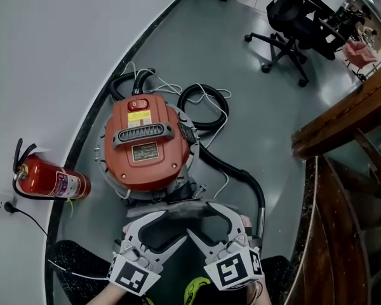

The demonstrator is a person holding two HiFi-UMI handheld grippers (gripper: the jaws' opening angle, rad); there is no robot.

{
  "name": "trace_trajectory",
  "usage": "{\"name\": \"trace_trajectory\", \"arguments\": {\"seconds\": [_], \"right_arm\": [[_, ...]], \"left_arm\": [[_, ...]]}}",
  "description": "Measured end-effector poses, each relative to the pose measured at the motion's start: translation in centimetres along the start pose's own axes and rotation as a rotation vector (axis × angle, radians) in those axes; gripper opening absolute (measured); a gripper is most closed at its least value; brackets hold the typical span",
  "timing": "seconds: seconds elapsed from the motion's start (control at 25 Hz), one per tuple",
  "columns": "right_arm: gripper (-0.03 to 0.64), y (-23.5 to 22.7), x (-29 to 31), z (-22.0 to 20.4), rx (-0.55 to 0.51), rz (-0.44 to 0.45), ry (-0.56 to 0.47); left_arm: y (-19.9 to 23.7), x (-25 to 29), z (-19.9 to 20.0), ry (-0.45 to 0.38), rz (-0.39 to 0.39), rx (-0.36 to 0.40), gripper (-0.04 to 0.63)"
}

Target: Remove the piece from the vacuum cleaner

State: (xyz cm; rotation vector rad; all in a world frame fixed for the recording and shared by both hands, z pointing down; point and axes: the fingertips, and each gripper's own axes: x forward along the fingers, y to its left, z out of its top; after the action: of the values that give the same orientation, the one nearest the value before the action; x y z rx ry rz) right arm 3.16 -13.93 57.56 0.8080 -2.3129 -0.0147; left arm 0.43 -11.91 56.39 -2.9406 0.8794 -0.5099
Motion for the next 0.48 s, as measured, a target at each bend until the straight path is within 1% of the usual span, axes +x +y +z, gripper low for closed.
{"name": "trace_trajectory", "arguments": {"seconds": [0.12,0.28,0.4,0.48], "right_arm": [[0.296,-0.3,0.1,0.0,-0.019,0.004,-0.004],[0.313,-0.4,0.4,-0.2,-0.063,0.018,0.003],[0.333,0.0,1.0,-0.7,-0.078,0.049,0.019],[0.334,0.1,1.4,-1.1,-0.083,0.045,0.024]], "left_arm": [[0.3,0.2,0.1,-0.007,0.022,0.005,0.278],[0.6,0.5,0.1,0.008,0.033,0.066,0.302],[1.1,0.6,0.0,0.013,0.053,0.087,0.313],[1.5,0.6,0.0,0.009,0.067,0.101,0.316]]}}
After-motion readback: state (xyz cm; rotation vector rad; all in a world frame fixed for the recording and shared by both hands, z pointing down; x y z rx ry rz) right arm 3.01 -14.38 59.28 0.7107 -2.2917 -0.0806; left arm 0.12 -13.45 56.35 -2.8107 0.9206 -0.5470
